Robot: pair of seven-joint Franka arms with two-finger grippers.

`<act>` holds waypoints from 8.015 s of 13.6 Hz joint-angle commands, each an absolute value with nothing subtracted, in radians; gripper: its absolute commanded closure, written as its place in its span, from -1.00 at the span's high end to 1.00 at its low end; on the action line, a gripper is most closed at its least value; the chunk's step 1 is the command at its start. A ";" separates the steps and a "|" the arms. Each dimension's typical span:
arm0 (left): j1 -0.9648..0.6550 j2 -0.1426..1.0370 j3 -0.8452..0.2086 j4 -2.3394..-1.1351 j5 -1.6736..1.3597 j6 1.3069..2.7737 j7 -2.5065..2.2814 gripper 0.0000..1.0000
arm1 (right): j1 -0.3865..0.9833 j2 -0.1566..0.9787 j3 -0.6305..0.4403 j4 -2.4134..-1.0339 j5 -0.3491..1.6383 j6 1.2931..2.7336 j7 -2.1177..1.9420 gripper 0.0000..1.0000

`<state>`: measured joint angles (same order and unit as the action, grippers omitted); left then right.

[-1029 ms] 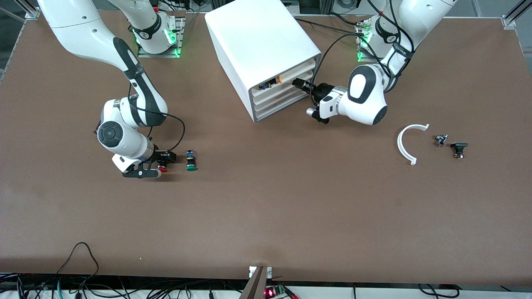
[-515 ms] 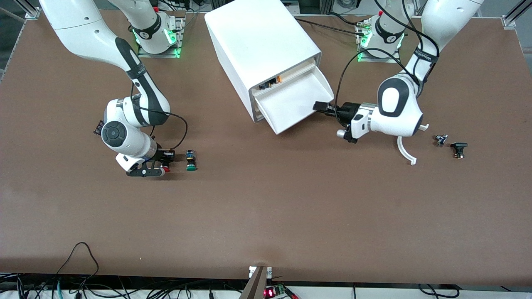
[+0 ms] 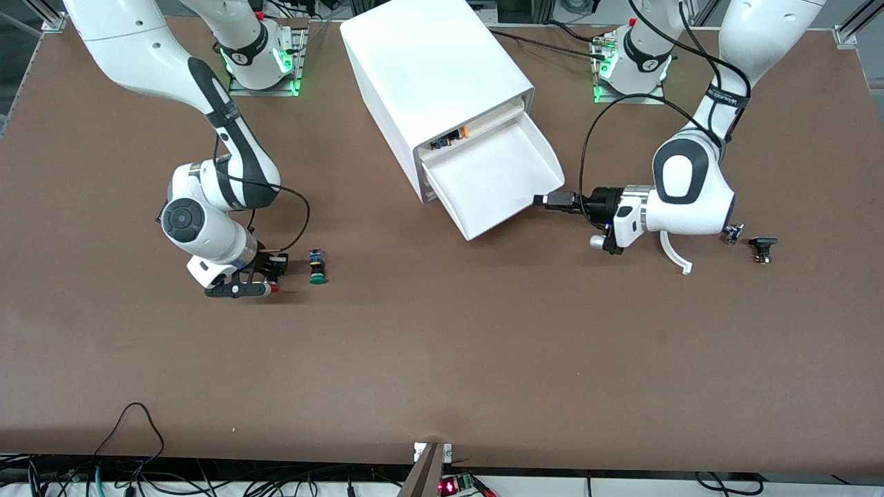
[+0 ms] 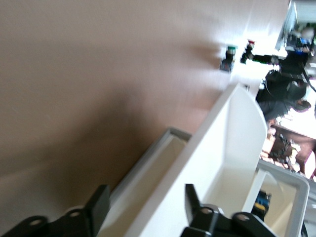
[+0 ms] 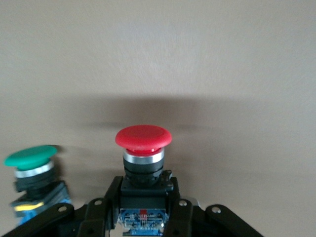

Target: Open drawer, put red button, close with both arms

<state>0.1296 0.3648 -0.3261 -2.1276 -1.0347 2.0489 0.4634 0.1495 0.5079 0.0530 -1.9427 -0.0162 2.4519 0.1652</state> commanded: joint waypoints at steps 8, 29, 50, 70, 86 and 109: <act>0.299 0.129 -0.328 -2.125 -1.022 2.083 0.440 1.00 | 0.149 0.390 0.136 -1.628 -0.020 2.002 0.054 -0.50; 0.192 -0.081 -0.197 -1.785 0.060 1.692 0.143 1.00 | 0.586 0.554 0.428 -1.252 -0.317 1.905 -0.661 -0.55; 0.164 -0.086 -0.133 -1.796 0.044 1.698 0.143 1.00 | 0.747 0.839 0.414 -1.085 -0.420 1.851 -0.701 -0.52; 0.104 -0.015 -0.256 -1.886 -0.008 1.866 -0.145 1.00 | 0.522 0.434 0.238 -1.202 -0.414 1.695 -0.168 1.00; -0.043 0.198 -0.422 -2.220 -0.003 2.516 -0.756 1.00 | 0.218 0.373 -0.001 -1.270 -0.157 1.568 0.433 1.00; 0.070 0.118 -0.738 -2.229 0.005 2.385 -0.896 1.00 | -0.002 -0.038 -0.072 -1.815 -0.028 1.760 0.008 1.00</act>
